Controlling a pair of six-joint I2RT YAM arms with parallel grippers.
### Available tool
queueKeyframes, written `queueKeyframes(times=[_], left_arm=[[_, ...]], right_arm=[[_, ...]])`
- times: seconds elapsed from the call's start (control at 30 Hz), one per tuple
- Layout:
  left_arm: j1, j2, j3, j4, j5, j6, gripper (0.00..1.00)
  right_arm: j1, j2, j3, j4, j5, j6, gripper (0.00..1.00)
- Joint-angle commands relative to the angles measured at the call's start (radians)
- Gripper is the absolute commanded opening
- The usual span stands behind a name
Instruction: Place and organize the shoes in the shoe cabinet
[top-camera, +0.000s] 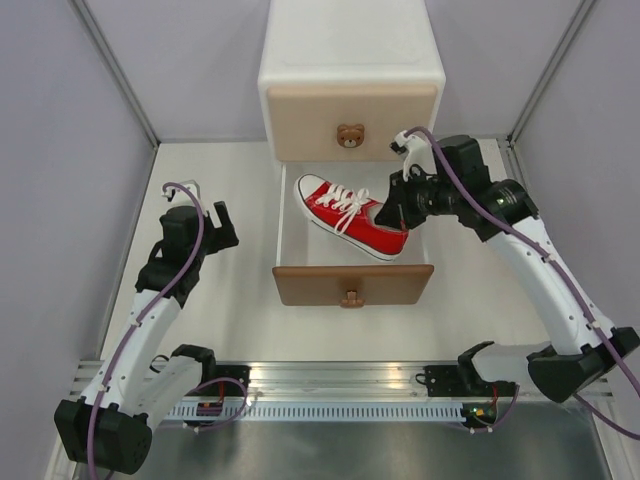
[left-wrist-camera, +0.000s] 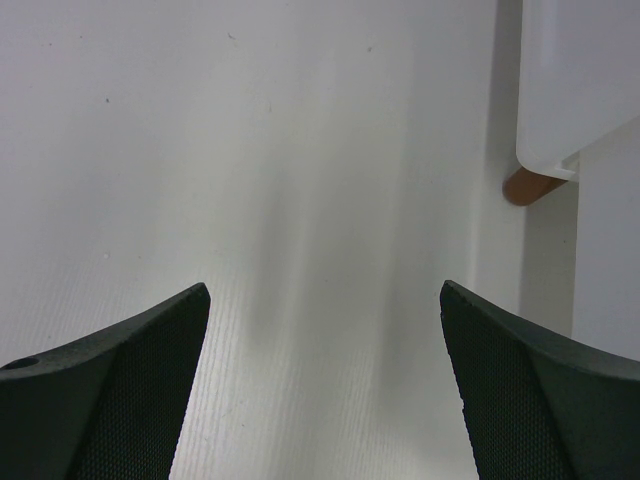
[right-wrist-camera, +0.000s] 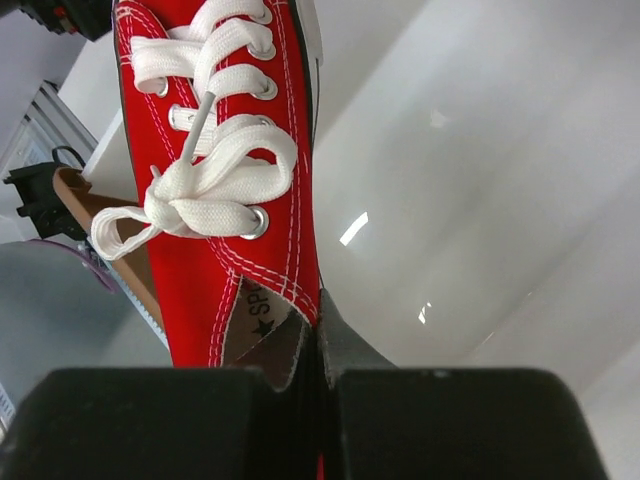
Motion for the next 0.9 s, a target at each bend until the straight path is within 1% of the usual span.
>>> queueKeyframes(times=[0.0,0.07,0.27,0.53,0.6,0.7,0.77,0.8,0.87], left_arm=[[0.004,0.0,-0.007,0.022,-0.021,0.02,0.98],[0.003,0.002,-0.007,0.022,-0.017,0.02,0.98],[0.004,0.011,-0.002,0.023,-0.005,0.017,0.98],[0.003,0.014,-0.001,0.022,0.005,0.014,0.98],[0.003,0.017,-0.001,0.022,0.006,0.014,0.98],[0.003,0.019,0.001,0.022,0.008,0.012,0.98],[0.003,0.022,0.002,0.022,0.009,0.012,0.98],[0.003,0.022,0.002,0.022,0.009,0.011,0.98],[0.003,0.022,0.001,0.023,0.009,0.011,0.98]], right_arm=[[0.069,0.031,0.053,0.043,0.106,0.067,0.01],[0.088,0.052,0.047,0.06,0.13,0.085,0.01],[0.1,0.109,0.044,0.11,0.279,0.183,0.0],[0.117,0.173,0.012,0.204,0.386,0.326,0.01],[0.134,0.176,-0.006,0.254,0.432,0.39,0.0],[0.17,0.178,-0.078,0.349,0.512,0.479,0.01],[0.204,0.186,-0.097,0.4,0.554,0.51,0.0],[0.218,0.195,-0.109,0.414,0.611,0.541,0.01],[0.261,0.206,-0.122,0.46,0.659,0.571,0.01]])
